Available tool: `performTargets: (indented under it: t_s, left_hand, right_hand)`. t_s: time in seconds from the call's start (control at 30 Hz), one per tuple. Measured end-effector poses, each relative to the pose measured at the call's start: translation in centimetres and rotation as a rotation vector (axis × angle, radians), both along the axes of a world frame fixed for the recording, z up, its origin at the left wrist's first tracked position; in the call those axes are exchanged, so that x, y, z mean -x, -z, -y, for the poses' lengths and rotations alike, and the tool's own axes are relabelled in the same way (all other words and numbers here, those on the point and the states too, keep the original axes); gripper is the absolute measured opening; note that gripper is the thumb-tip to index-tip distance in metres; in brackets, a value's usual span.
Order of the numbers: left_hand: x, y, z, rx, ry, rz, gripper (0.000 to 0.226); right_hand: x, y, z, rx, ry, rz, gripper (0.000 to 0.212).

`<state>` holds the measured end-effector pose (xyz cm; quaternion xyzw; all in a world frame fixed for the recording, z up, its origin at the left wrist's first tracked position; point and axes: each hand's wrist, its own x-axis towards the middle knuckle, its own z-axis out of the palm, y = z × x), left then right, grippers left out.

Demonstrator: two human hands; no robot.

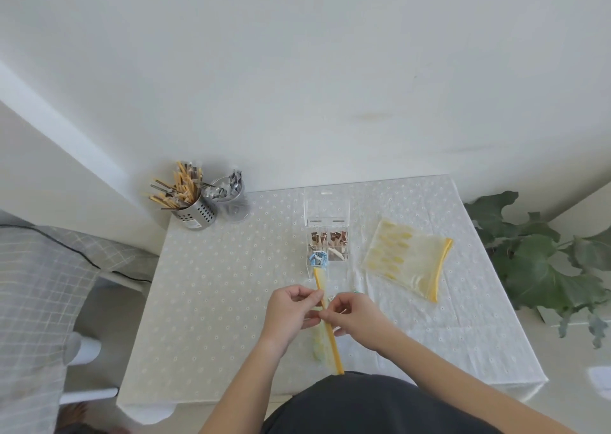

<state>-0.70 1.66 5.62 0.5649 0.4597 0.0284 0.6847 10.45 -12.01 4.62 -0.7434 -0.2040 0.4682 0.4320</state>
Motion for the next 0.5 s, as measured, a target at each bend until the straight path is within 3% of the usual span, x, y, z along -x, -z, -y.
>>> performTargets:
  t_s: [0.3, 0.5]
  left_hand:
    - [1.0, 0.7, -0.5, 0.152, -0.067, 0.082, 0.020]
    - [1.5, 1.0, -0.4, 0.201, -0.055, 0.081, 0.022]
  right_hand:
    - [0.4, -0.2, -0.5, -0.086, 0.039, -0.182, 0.037]
    - [0.7, -0.2, -0.8, -0.071, 0.029, -0.123, 0.035]
